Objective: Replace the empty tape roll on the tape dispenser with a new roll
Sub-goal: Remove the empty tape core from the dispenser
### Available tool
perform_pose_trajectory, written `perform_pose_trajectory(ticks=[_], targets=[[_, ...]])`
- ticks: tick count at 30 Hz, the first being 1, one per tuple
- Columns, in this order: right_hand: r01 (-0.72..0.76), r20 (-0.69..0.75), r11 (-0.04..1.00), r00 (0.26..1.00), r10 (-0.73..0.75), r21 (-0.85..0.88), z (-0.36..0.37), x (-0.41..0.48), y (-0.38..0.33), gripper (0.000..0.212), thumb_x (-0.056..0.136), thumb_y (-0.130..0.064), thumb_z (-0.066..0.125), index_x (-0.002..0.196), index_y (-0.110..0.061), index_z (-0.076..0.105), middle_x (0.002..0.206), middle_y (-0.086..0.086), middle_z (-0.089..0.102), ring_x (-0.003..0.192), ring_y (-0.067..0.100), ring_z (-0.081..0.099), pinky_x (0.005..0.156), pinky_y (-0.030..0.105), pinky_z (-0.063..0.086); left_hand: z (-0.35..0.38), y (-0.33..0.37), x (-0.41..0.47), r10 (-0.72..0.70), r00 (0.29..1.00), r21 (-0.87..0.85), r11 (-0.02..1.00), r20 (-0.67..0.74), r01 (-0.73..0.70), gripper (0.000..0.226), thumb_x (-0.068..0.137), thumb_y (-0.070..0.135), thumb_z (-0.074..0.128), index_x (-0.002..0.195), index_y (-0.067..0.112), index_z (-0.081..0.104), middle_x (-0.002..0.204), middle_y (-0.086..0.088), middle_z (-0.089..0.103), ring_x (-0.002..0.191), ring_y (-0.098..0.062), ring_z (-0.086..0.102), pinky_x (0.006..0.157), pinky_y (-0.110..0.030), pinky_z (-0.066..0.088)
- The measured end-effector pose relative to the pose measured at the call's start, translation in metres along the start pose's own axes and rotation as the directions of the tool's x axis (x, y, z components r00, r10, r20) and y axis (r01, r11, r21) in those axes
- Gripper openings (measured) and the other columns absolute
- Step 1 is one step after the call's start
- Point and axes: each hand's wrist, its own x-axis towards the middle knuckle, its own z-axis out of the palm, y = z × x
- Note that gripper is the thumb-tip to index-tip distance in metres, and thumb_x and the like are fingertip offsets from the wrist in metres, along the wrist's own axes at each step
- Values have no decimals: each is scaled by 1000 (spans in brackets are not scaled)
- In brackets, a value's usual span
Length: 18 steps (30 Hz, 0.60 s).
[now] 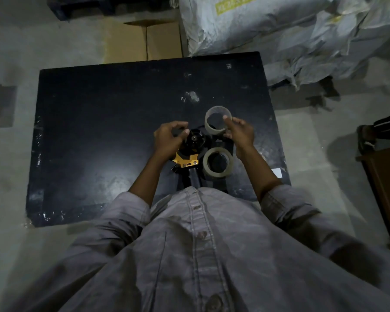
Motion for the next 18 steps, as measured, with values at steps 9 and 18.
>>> perform_pose_trajectory(ticks=[9,18], targets=[[-21,64,951,997,43,-307,-15,-14,19,16,100,-34,81,89,-24,75,86,3,74,87,26,72,88,47,63,-2,-12,-25,-21,997,-5,1000,-75,20,24,91,52,78,113,43,84,113,13,82,111,-22,78,95,-63,67],[576,607,211,784,130,-790,-36,-54,11,139,57,-32,111,171,-48,33,174,11,30,159,37,26,126,58,36,-7,-25,-31,-43,996,-78,996,-83,36,26,92,50,81,115,38,84,106,1,84,92,-39,81,89,-71,65]])
